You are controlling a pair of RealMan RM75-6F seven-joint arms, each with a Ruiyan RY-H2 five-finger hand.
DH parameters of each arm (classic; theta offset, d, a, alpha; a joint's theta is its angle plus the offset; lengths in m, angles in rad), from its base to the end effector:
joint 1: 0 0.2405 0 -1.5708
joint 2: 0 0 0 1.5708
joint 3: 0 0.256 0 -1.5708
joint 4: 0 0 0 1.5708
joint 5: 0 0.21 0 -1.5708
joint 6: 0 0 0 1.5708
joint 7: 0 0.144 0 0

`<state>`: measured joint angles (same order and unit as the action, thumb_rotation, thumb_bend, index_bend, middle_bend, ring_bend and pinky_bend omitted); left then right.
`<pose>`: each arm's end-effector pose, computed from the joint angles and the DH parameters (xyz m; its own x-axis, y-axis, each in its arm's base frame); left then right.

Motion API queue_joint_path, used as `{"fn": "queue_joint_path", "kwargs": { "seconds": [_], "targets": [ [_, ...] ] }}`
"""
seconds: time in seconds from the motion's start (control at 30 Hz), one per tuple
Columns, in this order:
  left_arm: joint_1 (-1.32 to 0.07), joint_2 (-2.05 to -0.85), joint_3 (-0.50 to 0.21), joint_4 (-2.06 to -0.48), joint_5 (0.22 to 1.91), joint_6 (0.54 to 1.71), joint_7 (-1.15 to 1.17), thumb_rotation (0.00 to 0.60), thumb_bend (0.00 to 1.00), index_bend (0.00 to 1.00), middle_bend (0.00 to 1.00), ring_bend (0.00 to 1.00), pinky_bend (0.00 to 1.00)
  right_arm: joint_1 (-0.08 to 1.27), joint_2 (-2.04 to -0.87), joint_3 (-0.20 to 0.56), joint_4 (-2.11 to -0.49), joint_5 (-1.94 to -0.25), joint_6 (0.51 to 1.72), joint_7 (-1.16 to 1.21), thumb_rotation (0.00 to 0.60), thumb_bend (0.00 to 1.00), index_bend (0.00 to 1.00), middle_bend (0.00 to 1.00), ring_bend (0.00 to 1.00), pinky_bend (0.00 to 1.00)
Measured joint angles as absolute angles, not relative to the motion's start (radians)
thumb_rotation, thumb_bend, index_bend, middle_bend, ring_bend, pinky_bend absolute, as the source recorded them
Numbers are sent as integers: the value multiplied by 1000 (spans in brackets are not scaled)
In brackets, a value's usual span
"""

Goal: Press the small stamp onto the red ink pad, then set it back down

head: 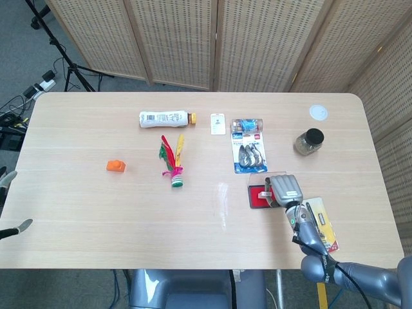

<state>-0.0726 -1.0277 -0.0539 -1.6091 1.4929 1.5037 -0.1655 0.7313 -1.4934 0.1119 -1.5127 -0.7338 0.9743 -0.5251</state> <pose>-0.3189 0.1785 0.1928 0.3276 -0.0234 0.9445 0.9448 0.0083 -0.3275 -0.2096 -0.3374 -0.0053 0.4673 -0.4049 0.7859 -0.8786 -0.1132 0.4640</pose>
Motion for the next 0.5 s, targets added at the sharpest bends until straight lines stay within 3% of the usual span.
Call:
{"fn": "queue_joint_path", "kwargs": {
  "seconds": [0.5],
  "targets": [
    [-69,-1023,-51,-1608,1502,1510,-181,600,0,0,0,0,0,748,-1400,153,-1789,-820,1080,-600,600,620,553,888,931,1000]
  ]
}}
